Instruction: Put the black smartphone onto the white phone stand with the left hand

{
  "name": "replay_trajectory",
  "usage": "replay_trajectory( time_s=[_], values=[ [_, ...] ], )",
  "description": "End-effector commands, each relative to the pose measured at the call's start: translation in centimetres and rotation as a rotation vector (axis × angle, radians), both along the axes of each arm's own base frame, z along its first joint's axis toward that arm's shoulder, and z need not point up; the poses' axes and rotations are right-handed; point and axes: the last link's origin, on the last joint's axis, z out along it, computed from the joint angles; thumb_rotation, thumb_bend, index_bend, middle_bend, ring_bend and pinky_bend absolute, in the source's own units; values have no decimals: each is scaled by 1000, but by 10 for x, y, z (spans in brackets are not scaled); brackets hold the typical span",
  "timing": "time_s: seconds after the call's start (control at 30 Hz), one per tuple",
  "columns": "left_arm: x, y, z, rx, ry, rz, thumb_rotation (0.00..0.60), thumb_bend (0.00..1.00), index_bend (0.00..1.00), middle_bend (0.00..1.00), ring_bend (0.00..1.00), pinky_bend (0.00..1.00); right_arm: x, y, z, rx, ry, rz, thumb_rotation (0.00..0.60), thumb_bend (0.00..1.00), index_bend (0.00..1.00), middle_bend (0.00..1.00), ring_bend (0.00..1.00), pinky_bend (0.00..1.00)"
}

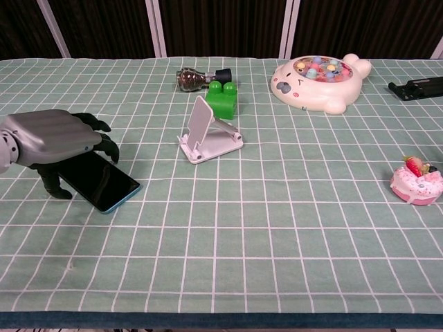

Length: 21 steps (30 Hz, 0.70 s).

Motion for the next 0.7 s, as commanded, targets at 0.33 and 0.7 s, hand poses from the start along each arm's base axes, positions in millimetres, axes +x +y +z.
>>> replay_trajectory(
  time_s=[0.33, 0.7],
  values=[
    [-4, 0, -2, -1, -1, 9, 600, 148, 304, 291, 0, 0, 0, 0, 0, 0, 0, 0, 600, 362, 68, 0, 0, 151],
    [-7, -2, -7, -7, -1, 13, 600, 160, 364, 374, 1, 0, 0, 0, 0, 0, 0, -1, 600, 362, 68, 0, 0, 151]
  ],
)
